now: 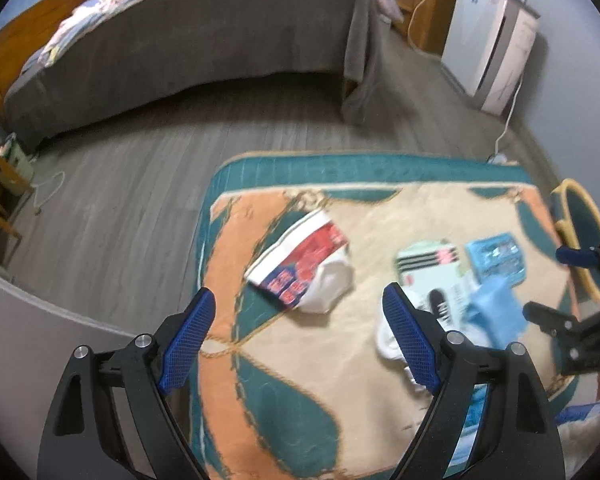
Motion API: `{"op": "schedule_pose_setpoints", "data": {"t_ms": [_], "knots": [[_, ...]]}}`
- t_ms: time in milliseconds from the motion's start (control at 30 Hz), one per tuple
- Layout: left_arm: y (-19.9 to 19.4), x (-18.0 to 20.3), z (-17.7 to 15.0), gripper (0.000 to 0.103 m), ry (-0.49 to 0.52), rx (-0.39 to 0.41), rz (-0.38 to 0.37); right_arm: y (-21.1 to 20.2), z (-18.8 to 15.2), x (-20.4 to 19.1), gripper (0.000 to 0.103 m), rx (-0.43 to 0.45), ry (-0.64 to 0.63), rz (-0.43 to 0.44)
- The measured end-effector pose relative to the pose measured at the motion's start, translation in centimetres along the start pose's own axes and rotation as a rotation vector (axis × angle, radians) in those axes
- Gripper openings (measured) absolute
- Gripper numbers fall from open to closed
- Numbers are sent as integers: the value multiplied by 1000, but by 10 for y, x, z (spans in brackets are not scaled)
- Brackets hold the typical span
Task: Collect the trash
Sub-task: 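Move both tools back over the remaining trash on the cushion, then grasp the blue face mask with the right tool while the left tool grasps the red-white paper cup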
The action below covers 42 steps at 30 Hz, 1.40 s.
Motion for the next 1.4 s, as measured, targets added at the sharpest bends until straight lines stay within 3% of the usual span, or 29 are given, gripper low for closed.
{"op": "schedule_pose_setpoints", "data": {"t_ms": [133, 333, 367, 467, 533, 633, 733, 767, 867, 900, 1133, 1167, 1200, 1267, 1400], "knots": [[14, -1, 4, 85, -11, -18, -27, 13, 6, -15, 87, -38, -1, 60], [41, 12, 13, 85, 58, -55, -23, 23, 10, -35, 33, -121, -7, 207], [46, 14, 14, 85, 65, -63, -25, 22, 11, -39, 20, -125, -18, 220], [60, 19, 16, 81, 81, -92, -32, 9, 19, -39, 12, -87, -38, 216], [67, 22, 18, 78, 91, -104, -31, -3, 28, -36, 11, -36, -47, 199], [77, 26, 18, 65, 112, -135, -37, -20, 39, -21, 11, 36, -47, 141], [87, 30, 13, 50, 150, -173, -11, -21, 41, -10, 11, 28, -27, 152], [89, 31, 11, 37, 162, -183, -2, -15, 38, -7, 16, -3, -16, 173], [86, 32, 12, 26, 168, -183, -8, 1, 29, -7, 65, -64, -29, 174], [83, 32, 13, 21, 167, -177, -7, 3, 26, -9, 67, -67, -44, 165], [80, 35, 14, 16, 181, -169, -6, 25, 13, -27, 66, -122, -102, 149], [80, 35, 13, 16, 183, -170, -6, 30, 10, -28, 54, -138, -115, 143], [79, 36, 14, 16, 185, -170, -7, 33, 9, -30, 35, -148, -124, 138], [78, 37, 15, 15, 187, -167, -6, 34, 10, -30, 22, -155, -122, 130], [65, 43, 20, 15, 194, -131, -15, 9, 23, -22, 19, -82, -70, 134]]}}
Point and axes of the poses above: each gripper's, at about its wrist camera, not at the fingertips, and y roughly the way its jaws point, x to its right, z to its top, the point moved 7 cm from there along y, roughly the way its jaws point, and after that the axes turned 9 degrees about -x, right-handed, at the moved point
